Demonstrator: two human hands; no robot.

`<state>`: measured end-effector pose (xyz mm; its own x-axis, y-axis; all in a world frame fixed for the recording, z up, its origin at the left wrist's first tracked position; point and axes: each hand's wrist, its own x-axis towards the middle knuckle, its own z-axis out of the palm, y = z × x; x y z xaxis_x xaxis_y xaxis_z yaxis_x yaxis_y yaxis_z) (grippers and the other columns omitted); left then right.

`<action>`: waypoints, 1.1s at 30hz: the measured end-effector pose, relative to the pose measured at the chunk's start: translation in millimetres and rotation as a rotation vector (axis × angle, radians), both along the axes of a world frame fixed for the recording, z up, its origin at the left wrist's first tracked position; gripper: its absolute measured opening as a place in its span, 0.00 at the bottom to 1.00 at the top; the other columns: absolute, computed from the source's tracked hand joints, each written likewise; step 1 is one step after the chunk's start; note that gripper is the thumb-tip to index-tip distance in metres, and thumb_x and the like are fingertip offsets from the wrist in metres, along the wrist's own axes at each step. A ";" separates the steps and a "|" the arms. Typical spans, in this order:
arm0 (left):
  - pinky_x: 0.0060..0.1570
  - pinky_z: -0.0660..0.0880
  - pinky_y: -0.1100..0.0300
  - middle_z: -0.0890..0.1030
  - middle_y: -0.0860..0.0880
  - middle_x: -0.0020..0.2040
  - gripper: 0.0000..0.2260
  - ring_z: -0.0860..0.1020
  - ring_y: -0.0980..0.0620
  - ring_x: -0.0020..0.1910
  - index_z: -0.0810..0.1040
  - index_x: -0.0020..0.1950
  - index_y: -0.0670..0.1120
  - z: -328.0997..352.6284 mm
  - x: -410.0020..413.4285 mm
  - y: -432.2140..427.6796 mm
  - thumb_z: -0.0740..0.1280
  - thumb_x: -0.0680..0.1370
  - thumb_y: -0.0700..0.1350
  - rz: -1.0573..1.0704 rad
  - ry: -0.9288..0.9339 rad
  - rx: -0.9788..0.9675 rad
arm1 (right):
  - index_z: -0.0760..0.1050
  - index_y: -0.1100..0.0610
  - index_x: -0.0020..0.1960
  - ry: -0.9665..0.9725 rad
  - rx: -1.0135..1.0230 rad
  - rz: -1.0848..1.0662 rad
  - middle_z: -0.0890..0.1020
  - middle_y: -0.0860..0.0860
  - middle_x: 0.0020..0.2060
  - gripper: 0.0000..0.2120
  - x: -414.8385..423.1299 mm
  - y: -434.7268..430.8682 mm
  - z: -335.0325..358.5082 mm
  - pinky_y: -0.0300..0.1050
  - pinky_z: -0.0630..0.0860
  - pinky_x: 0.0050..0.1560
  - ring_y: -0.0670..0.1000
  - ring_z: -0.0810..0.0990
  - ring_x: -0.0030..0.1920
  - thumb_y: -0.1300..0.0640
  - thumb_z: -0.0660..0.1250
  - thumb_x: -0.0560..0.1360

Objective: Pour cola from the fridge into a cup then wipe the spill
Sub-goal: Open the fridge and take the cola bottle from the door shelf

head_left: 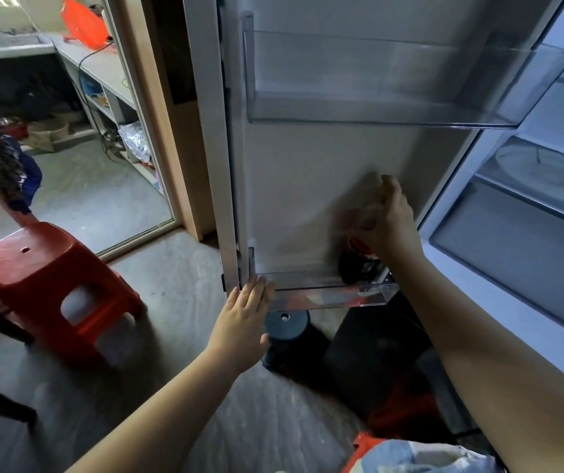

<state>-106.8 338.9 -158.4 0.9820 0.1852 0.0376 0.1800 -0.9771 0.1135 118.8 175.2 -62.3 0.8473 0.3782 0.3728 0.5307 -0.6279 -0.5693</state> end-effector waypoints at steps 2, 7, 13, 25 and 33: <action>0.74 0.41 0.51 0.45 0.46 0.79 0.37 0.41 0.47 0.77 0.43 0.78 0.45 -0.7 -0.9 0.1 0.61 0.77 0.53 -0.003 -0.010 -0.001 | 0.55 0.53 0.74 -0.012 0.000 0.018 0.72 0.59 0.60 0.48 0.0 -0.6 -2.5 0.50 0.69 0.54 0.60 0.71 0.58 0.57 0.79 0.62; 0.74 0.41 0.51 0.45 0.47 0.79 0.37 0.41 0.47 0.77 0.42 0.78 0.46 -1.0 -1.5 1.3 0.61 0.78 0.54 -0.007 -0.014 -0.001 | 0.55 0.53 0.73 -0.062 0.035 0.059 0.74 0.57 0.60 0.44 -2.9 -10.1 -7.6 0.49 0.71 0.56 0.57 0.71 0.61 0.57 0.77 0.65; 0.73 0.40 0.52 0.47 0.47 0.79 0.37 0.42 0.47 0.78 0.44 0.78 0.46 -4.6 -1.3 1.9 0.62 0.78 0.54 0.001 -0.034 0.003 | 0.66 0.56 0.69 -0.177 -0.069 0.144 0.67 0.49 0.65 0.37 -11.2 -24.7 9.8 0.49 0.73 0.58 0.51 0.70 0.62 0.50 0.74 0.63; 0.72 0.56 0.46 0.58 0.43 0.77 0.42 0.50 0.45 0.75 0.55 0.77 0.43 -11.5 -1.9 3.8 0.72 0.70 0.55 -0.011 -0.067 -0.003 | 0.52 0.54 0.72 -0.253 0.020 0.390 0.71 0.51 0.57 0.47 -64.4 -29.3 71.2 0.53 0.77 0.56 0.50 0.74 0.59 0.50 0.78 0.63; 0.73 0.36 0.52 0.41 0.48 0.79 0.39 0.32 0.51 0.72 0.39 0.78 0.47 -6.1 -2.8 0.4 0.61 0.78 0.57 0.012 -0.010 -0.006 | 0.50 0.47 0.72 -0.130 -0.046 0.499 0.71 0.47 0.58 0.48 -78.9 -23.2 75.1 0.46 0.75 0.60 0.45 0.73 0.59 0.49 0.77 0.63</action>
